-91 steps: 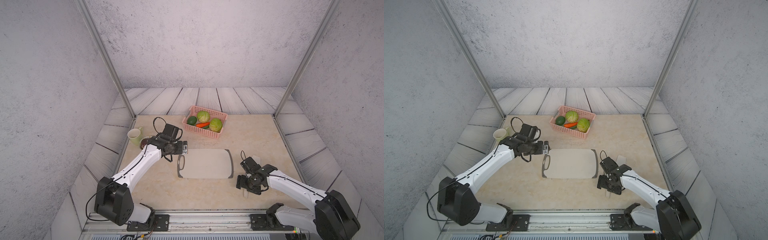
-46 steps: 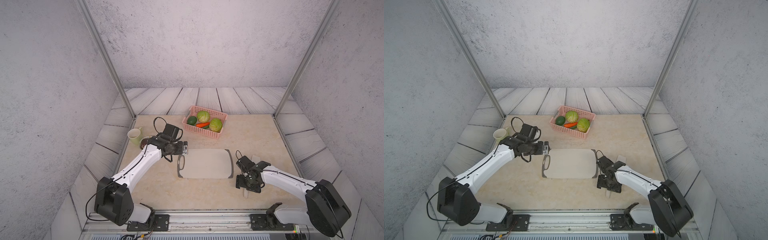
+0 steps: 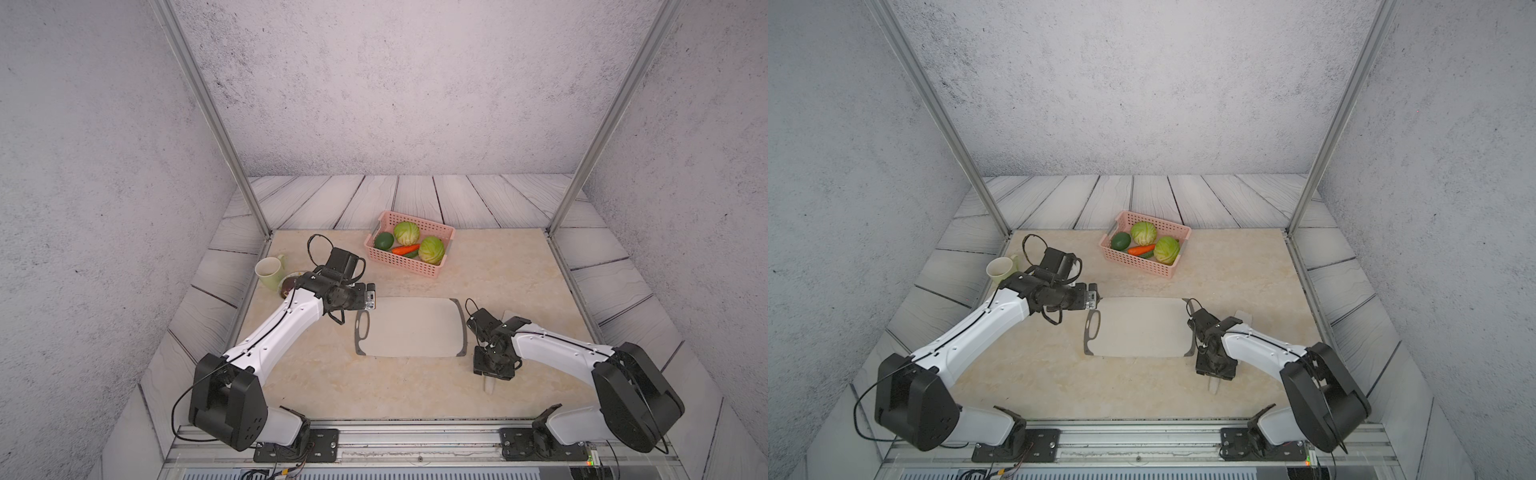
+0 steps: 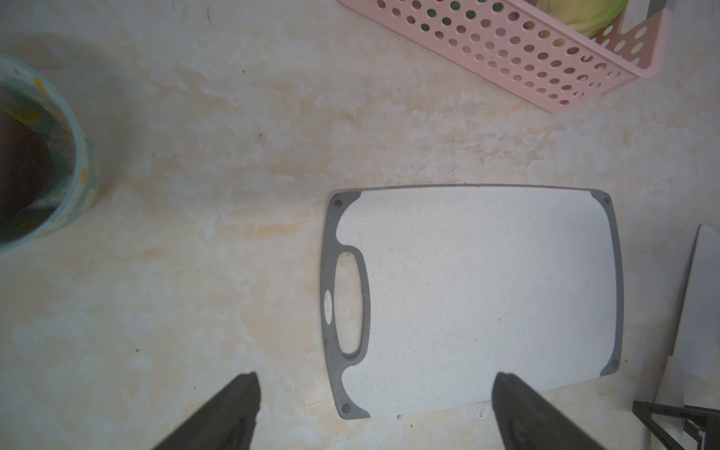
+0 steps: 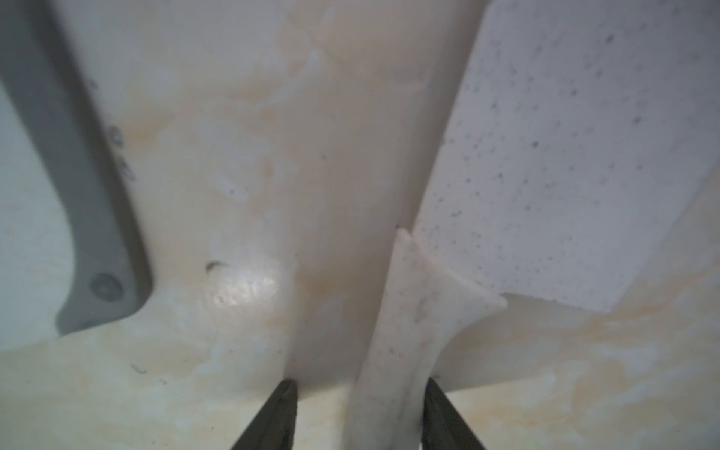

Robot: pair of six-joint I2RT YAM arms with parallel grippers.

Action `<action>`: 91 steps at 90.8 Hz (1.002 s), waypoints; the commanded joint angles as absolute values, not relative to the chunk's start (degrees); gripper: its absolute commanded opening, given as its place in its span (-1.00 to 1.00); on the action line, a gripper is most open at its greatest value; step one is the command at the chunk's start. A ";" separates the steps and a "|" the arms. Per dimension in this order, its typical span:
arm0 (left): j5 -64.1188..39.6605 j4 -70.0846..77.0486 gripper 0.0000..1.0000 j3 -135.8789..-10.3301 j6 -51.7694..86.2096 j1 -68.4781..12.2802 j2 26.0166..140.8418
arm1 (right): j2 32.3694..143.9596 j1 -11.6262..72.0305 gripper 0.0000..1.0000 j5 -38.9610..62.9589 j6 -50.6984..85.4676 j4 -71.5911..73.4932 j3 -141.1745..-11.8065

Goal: Align the knife with the edge of the cutting board
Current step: Pick up the knife at the center of the board.

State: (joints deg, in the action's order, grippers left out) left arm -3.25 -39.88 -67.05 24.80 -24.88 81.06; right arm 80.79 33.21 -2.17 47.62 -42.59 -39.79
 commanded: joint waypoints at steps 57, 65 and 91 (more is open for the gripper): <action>-3.25 -40.34 0.97 -68.49 24.15 -25.22 81.40 | 82.86 33.35 -0.84 -6.05 44.16 -43.84 -42.85; -3.25 -40.25 0.97 -68.47 24.14 -25.22 81.30 | 82.61 33.37 -0.89 -6.30 43.70 -43.90 -43.18; -3.34 -40.34 0.97 -68.45 24.15 -25.22 81.39 | 85.16 33.16 -0.40 -7.04 42.91 -44.98 -45.27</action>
